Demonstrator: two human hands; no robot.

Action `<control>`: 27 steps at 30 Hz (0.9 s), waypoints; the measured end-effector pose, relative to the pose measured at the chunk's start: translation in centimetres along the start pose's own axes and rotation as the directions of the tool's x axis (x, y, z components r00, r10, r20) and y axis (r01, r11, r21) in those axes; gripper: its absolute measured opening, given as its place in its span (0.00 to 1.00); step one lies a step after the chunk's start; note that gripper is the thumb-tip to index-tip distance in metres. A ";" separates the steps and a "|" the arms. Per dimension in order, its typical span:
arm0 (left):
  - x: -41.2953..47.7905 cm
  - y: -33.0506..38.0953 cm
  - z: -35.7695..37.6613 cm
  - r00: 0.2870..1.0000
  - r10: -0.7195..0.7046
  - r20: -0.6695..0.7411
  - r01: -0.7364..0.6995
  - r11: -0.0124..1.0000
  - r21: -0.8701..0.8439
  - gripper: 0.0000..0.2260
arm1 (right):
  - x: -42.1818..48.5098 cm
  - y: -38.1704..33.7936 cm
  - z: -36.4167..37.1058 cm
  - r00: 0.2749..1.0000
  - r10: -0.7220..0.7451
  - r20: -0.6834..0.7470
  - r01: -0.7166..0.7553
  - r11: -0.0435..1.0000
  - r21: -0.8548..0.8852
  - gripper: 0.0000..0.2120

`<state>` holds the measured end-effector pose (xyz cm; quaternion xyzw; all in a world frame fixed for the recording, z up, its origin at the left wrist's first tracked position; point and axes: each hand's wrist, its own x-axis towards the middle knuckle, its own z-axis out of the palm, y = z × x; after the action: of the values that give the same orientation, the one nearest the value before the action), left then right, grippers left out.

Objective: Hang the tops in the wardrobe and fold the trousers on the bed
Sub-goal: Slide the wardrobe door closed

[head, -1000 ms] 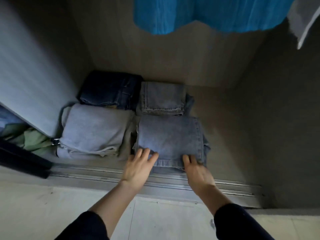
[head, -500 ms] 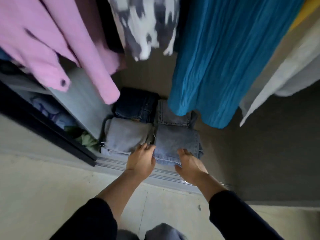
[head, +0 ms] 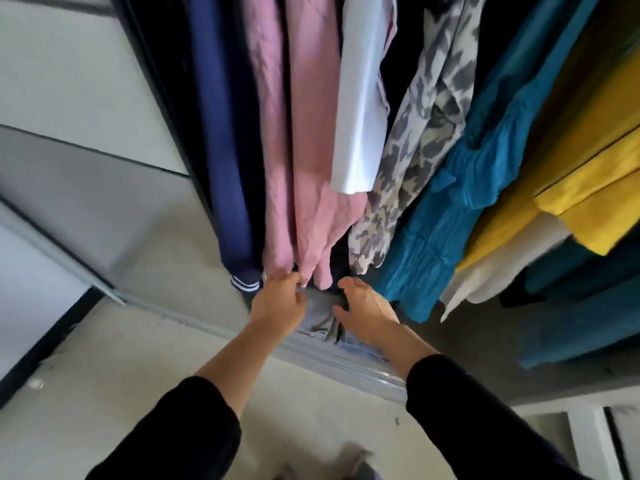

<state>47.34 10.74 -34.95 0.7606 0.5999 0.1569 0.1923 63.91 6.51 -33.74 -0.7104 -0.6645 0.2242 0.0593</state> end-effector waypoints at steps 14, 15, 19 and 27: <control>5.0 -6.9 -17.8 0.917 -0.067 -0.393 -0.009 0.982 -0.188 0.08 | 3.5 -16.8 -9.8 0.931 -0.221 -0.292 0.220 0.975 -0.036 0.19; 5.5 -7.2 -18.5 0.908 -0.076 -0.411 -0.017 0.976 -0.217 0.10 | 4.0 -17.9 -10.7 0.918 -0.241 -0.314 0.240 0.970 -0.042 0.19; 7.3 -7.8 -20.3 0.920 -0.097 -0.380 -0.026 0.951 -0.307 0.15 | 5.6 -22.0 -14.3 0.860 -0.316 -0.401 0.325 0.944 -0.047 0.19; 9.1 -7.6 -20.2 0.963 -0.013 -0.269 -0.056 0.967 -0.248 0.14 | 8.5 -29.2 -20.0 0.804 -0.260 -0.534 0.359 0.929 0.089 0.22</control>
<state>33.49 23.31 -20.83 0.7080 0.5871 0.3359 0.2030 45.22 22.20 -6.78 -0.6170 -0.7076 0.0750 0.3361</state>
